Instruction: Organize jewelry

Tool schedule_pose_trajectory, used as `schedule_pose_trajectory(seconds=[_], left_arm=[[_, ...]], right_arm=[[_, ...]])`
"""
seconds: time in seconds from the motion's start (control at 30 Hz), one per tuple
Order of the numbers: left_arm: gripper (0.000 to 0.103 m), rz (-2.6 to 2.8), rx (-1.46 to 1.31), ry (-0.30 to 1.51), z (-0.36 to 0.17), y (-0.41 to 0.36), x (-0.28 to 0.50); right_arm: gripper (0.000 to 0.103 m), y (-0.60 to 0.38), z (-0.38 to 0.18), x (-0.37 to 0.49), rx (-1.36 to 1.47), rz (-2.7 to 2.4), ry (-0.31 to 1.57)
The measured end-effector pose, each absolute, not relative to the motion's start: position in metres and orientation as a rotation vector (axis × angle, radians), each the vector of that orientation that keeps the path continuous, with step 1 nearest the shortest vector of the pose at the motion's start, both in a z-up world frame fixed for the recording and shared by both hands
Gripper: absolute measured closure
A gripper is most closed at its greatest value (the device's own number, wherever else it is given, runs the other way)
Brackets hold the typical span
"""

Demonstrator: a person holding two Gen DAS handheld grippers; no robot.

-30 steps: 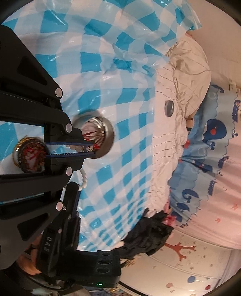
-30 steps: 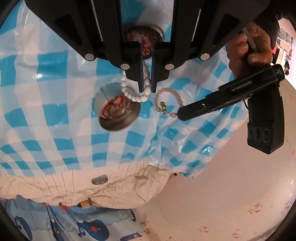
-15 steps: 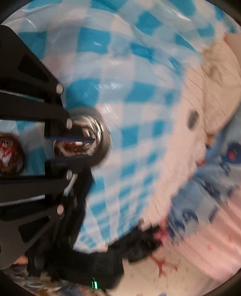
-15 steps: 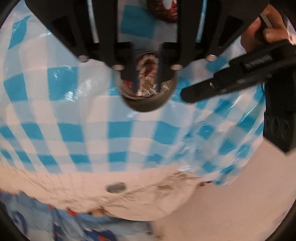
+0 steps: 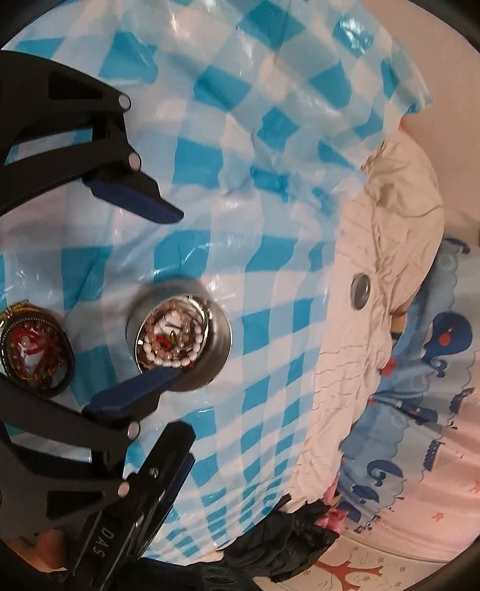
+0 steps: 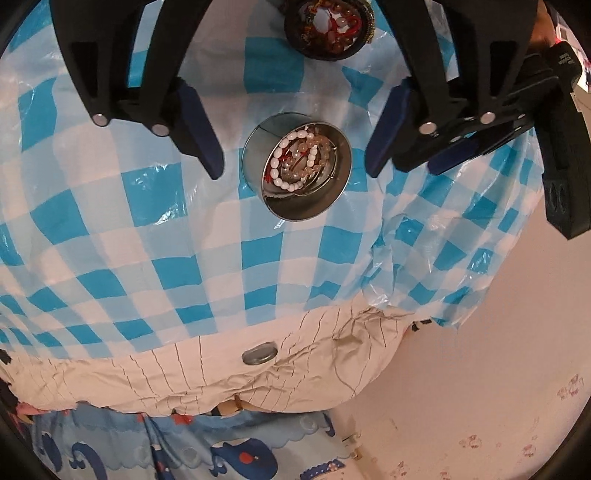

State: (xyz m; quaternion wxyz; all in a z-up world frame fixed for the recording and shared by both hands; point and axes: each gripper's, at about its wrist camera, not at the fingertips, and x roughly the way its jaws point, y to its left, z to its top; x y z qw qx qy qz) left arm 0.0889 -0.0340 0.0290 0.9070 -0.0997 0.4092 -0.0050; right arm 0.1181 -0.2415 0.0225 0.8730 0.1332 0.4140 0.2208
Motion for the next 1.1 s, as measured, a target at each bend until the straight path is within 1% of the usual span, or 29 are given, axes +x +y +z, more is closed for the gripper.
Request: schedule_pose_trajectory(seconds=[0.13,0.23,0.43,0.83,1.1], left_arm=[[0.014,0.016,-0.22,0.807,0.037,-0.026,0.081],[0.012,0.032,-0.212,0.799,0.039,-0.026,0.078],[0.01,0.027,-0.19,0.808,0.036,-0.037,0.075],[0.009,-0.005,-0.118,0.83,0.026,-0.067,0.064],[0.009,-0.002,-0.128,0.824,0.027,-0.065,0.064]], right_arm=[[0.02,-0.242,0.026,0.113,0.259,0.444,0.857],[0.019,-0.242,0.026,0.108,0.238,0.443,0.866],[0.013,-0.254,0.025,0.084,0.223,0.441,0.875],[0.011,-0.265,0.021,0.066,0.201,0.435,0.902],[0.01,-0.264,0.017,0.069,0.202,0.445,0.915]])
